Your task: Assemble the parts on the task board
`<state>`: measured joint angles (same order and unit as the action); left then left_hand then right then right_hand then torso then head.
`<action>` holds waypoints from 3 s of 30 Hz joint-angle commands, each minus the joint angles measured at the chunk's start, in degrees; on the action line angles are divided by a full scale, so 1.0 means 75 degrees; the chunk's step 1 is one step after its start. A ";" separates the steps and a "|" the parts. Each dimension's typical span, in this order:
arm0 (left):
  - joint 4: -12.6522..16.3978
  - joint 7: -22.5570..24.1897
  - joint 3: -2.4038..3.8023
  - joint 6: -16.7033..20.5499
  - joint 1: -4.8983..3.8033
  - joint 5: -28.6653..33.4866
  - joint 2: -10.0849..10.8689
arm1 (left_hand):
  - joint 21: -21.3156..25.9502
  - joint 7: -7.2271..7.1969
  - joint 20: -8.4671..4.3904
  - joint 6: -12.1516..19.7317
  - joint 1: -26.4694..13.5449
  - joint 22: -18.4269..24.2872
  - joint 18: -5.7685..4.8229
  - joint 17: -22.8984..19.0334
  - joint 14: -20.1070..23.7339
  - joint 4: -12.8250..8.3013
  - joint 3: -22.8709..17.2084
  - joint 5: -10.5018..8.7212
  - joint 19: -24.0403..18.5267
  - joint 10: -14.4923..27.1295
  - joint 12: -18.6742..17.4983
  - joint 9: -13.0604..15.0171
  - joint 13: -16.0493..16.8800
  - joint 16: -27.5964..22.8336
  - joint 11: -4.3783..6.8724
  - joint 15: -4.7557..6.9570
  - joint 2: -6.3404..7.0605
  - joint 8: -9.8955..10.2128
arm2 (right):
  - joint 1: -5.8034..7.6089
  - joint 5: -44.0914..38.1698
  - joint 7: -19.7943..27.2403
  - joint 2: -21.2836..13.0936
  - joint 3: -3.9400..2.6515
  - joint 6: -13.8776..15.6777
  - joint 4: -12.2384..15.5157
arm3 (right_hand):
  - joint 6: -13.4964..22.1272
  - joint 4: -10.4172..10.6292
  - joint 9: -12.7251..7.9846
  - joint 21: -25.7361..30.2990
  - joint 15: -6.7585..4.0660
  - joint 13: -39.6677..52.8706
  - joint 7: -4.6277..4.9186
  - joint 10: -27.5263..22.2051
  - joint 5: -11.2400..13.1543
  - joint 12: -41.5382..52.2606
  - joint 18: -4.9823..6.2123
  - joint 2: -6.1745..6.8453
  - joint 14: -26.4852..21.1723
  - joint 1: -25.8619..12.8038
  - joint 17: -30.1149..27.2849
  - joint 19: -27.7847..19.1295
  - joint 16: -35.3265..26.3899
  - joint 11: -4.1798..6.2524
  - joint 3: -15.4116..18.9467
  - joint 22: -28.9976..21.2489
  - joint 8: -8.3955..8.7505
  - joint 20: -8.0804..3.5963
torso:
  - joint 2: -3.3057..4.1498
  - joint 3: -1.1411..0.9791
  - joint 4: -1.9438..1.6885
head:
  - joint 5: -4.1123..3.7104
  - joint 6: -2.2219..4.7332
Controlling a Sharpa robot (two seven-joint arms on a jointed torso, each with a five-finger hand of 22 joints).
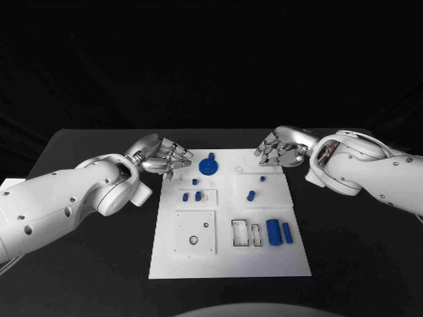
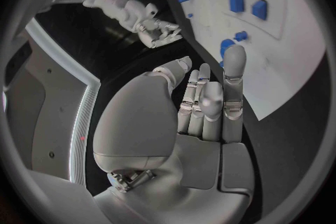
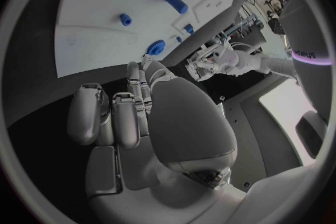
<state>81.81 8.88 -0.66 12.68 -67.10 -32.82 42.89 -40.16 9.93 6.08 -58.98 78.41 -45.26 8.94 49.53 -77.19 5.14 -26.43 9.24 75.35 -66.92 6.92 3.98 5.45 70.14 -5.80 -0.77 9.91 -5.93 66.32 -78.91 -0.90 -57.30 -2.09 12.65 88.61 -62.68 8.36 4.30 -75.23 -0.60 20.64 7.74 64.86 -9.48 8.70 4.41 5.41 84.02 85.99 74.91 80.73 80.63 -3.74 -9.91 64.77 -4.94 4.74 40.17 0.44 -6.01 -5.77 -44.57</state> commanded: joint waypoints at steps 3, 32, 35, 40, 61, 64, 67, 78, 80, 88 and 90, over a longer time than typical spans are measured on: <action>0.0425 0.1661 -0.0007 -0.0147 0.0105 0.4790 0.0349 | 0.0565 0.0002 0.0030 -0.0012 -0.0187 0.0457 0.0187 -0.0443 0.0253 0.0037 0.0247 -0.0047 -0.0275 0.0002 0.0185 -0.0009 0.0058 -0.0241 0.0020 0.0002 -0.0023 -0.0019 | -0.0086 -0.2752 -0.0982 -0.0103 0.0000 -0.0719 0.0240 | 0.0046 0.0048 -0.0039 0.0055 -0.0002 -0.0303 0.0020 -0.0046 0.0246 -0.0211 0.0086 0.0229 0.0453 -0.0127 0.0297 0.0026 -0.0104 -0.0060 -0.0069 -0.0066 0.0130 0.0030 | 0.0008 0.0007 -0.0009 | -0.0145 0.0060; 0.0938 0.1831 -0.0012 -0.0087 0.0194 0.5483 0.0852 | 0.0689 -0.0016 0.0011 -0.0063 -0.0154 0.0550 0.0204 -0.0649 0.0347 -0.0070 0.0466 -0.0035 -0.0311 -0.0010 0.0480 -0.0002 0.0161 -0.0307 0.0059 0.0034 -0.0114 -0.0076 | -0.0395 -0.3633 -0.1139 0.0073 0.0000 -0.1284 0.0579 | -0.0116 -0.0036 -0.0028 0.0173 0.0014 -0.1344 0.0035 0.0225 0.0571 -0.0585 0.0114 0.0319 0.0435 -0.0090 0.0100 0.0021 -0.0215 -0.0093 -0.0959 -0.0225 0.0144 0.0060 | 0.0014 -0.0001 -0.0007 | -0.0155 0.0035; 0.0939 0.1814 -0.0012 -0.0075 0.0194 0.5483 0.0860 | 0.0694 -0.0014 0.0010 -0.0054 -0.0138 0.0554 0.0203 -0.0658 0.0350 -0.0086 0.0474 -0.0033 -0.0309 0.0005 0.0496 -0.0004 0.0167 -0.0309 0.0057 0.0034 -0.0122 -0.0075 | -0.0409 -0.3626 -0.1138 0.0102 0.0000 -0.1345 0.0564 | -0.0187 -0.0048 -0.0020 0.0172 0.0000 -0.1427 0.0017 0.0296 0.0621 -0.0603 0.0113 0.0293 0.0436 -0.0091 0.0098 0.0026 -0.0211 -0.0078 -0.1124 -0.0221 0.0134 0.0048 | 0.0014 -0.0005 -0.0006 | -0.0152 0.0031; 0.0944 0.1784 -0.0012 -0.0050 0.0194 0.5483 0.0866 | 0.0700 -0.0010 0.0009 -0.0043 -0.0121 0.0558 0.0202 -0.0668 0.0353 -0.0105 0.0483 -0.0031 -0.0307 0.0025 0.0514 -0.0006 0.0172 -0.0310 0.0054 0.0033 -0.0132 -0.0075 | -0.0432 -0.3620 -0.1129 0.0157 0.0000 -0.1432 0.0533 | -0.0309 -0.0071 -0.0007 0.0170 -0.0022 -0.1547 -0.0013 0.0420 0.0723 -0.0622 0.0112 0.0244 0.0438 -0.0109 0.0099 0.0034 -0.0202 -0.0049 -0.1405 -0.0216 0.0119 0.0025 | 0.0017 -0.0006 -0.0014 | -0.0161 0.0009; 0.0939 0.1696 -0.0013 0.0003 0.0194 0.5479 0.0884 | 0.0720 0.0011 0.0011 0.0010 -0.0077 0.0574 0.0198 -0.0721 0.0370 -0.0165 0.0522 -0.0029 -0.0300 0.0111 0.0579 -0.0014 0.0192 -0.0319 0.0036 0.0024 -0.0152 -0.0069 | -0.0519 -0.3663 -0.1153 0.0385 0.0000 -0.1500 0.0374 | -0.0622 -0.0370 0.0043 0.0111 -0.0079 -0.1955 -0.0063 0.0765 0.0887 -0.0656 0.0089 -0.0023 0.0456 -0.0295 0.0172 0.0083 -0.0116 0.0018 -0.2458 -0.0107 0.0108 -0.0044 | 0.0020 -0.0011 -0.0004 | -0.0165 -0.0077; 0.0936 0.1681 -0.0013 0.0002 0.0194 0.5472 0.0884 | 0.0724 0.0017 0.0013 0.0027 -0.0071 0.0577 0.0197 -0.0732 0.0373 -0.0175 0.0531 -0.0028 -0.0300 0.0134 0.0591 -0.0015 0.0195 -0.0320 0.0031 0.0020 -0.0156 -0.0065 | -0.0521 -0.3665 -0.1168 0.0391 0.0000 -0.1433 0.0391 | -0.0626 -0.0462 0.0050 0.0097 -0.0081 -0.2006 -0.0054 0.0799 0.0891 -0.0662 0.0085 -0.0088 0.0458 -0.0310 0.0190 0.0091 -0.0098 0.0018 -0.2632 -0.0085 0.0117 -0.0050 | 0.0011 -0.0008 -0.0007 | -0.0167 -0.0086; 0.0936 0.1669 -0.0013 0.0005 0.0194 0.5469 0.0885 | 0.0727 0.0020 0.0014 0.0036 -0.0065 0.0579 0.0196 -0.0736 0.0375 -0.0182 0.0535 -0.0027 -0.0299 0.0148 0.0598 -0.0016 0.0197 -0.0321 0.0029 0.0018 -0.0158 -0.0063 | -0.0522 -0.3664 -0.1180 0.0383 0.0000 -0.1354 0.0420 | -0.0622 -0.0509 0.0052 0.0091 -0.0081 -0.2027 -0.0052 0.0805 0.0889 -0.0665 0.0082 -0.0094 0.0458 -0.0313 0.0196 0.0094 -0.0092 0.0017 -0.2699 -0.0076 0.0122 -0.0051 | 0.0010 -0.0006 -0.0007 | -0.0174 -0.0088; 0.0933 0.1604 -0.0013 0.0020 0.0194 0.5464 0.0900 | 0.0738 0.0037 0.0020 0.0077 -0.0055 0.0588 0.0194 -0.0763 0.0386 -0.0204 0.0555 -0.0026 -0.0298 0.0211 0.0630 -0.0019 0.0204 -0.0323 0.0013 0.0007 -0.0171 -0.0057 | -0.0458 -0.3517 -0.1274 0.0212 -0.0052 -0.0839 0.0698 | -0.0634 -0.0632 0.0063 0.0072 -0.0066 -0.2104 -0.0037 0.0769 0.0886 -0.0679 0.0077 0.0092 0.0457 -0.0446 0.0192 0.0103 -0.0089 -0.0004 -0.2765 -0.0048 0.0125 -0.0039 | 0.0002 0.0002 -0.0006 | -0.0204 -0.0077; 0.0933 0.1595 -0.0013 0.0024 0.0194 0.5464 0.0901 | 0.0740 0.0039 0.0022 0.0085 -0.0052 0.0590 0.0193 -0.0783 0.0393 -0.0209 0.0559 -0.0025 -0.0299 0.0224 0.0637 -0.0020 0.0206 -0.0331 0.0010 0.0005 -0.0174 -0.0056 | -0.0422 -0.3505 -0.1294 0.0175 -0.0070 -0.0784 0.0737 | -0.0636 -0.0635 0.0063 0.0068 -0.0066 -0.2106 -0.0037 0.0771 0.0886 -0.0678 0.0075 0.0095 0.0458 -0.0450 0.0200 0.0105 -0.0082 -0.0003 -0.2767 -0.0040 0.0124 -0.0039 | 0.0004 0.0001 -0.0010 | -0.0217 -0.0078; 0.0927 0.1566 -0.0014 0.0037 0.0193 0.5463 0.0906 | 0.0750 0.0051 0.0027 0.0110 -0.0054 0.0596 0.0191 -0.0811 0.0408 -0.0218 0.0575 -0.0026 -0.0303 0.0264 0.0659 -0.0020 0.0211 -0.0339 -0.0001 -0.0004 -0.0180 -0.0053 | -0.0305 -0.3431 -0.1345 0.0045 -0.0121 -0.0648 0.0920 | -0.0645 -0.0663 0.0067 0.0060 -0.0066 -0.2118 -0.0039 0.0782 0.0887 -0.0671 0.0074 0.0130 0.0459 -0.0472 0.0203 0.0109 -0.0079 0.0000 -0.2778 -0.0028 0.0122 -0.0037 | 0.0009 -0.0006 -0.0004 | -0.0210 -0.0067; 0.0926 0.1560 -0.0015 0.0041 0.0193 0.5463 0.0910 | 0.0752 0.0054 0.0029 0.0118 -0.0057 0.0597 0.0191 -0.0821 0.0413 -0.0220 0.0580 -0.0026 -0.0305 0.0276 0.0666 -0.0021 0.0212 -0.0343 -0.0004 -0.0007 -0.0181 -0.0052 | -0.0291 -0.3383 -0.1362 0.0020 -0.0137 -0.0636 0.1019 | -0.0645 -0.0666 0.0067 0.0057 -0.0066 -0.2119 -0.0039 0.0784 0.0886 -0.0670 0.0073 0.0134 0.0461 -0.0474 0.0211 0.0111 -0.0072 0.0000 -0.2779 -0.0024 0.0122 -0.0037 | 0.0012 -0.0008 -0.0001 | -0.0201 -0.0063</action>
<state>88.67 20.63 -0.80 13.00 -65.64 8.03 49.67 -34.74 10.32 6.12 -58.53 77.80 -40.84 9.80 43.40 -74.44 3.63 -22.28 9.24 73.28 -65.28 11.70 3.89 6.99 67.84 -5.79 -0.83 8.75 -6.16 64.09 -104.83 -10.68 -57.15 -3.09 6.86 95.84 -67.14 3.78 4.76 -74.56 -0.83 4.83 7.56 70.65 -2.61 3.37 4.41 6.03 83.81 82.61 74.91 81.35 79.79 -3.62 -30.77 64.51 -3.89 4.52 40.20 0.41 -6.05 -7.37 -45.07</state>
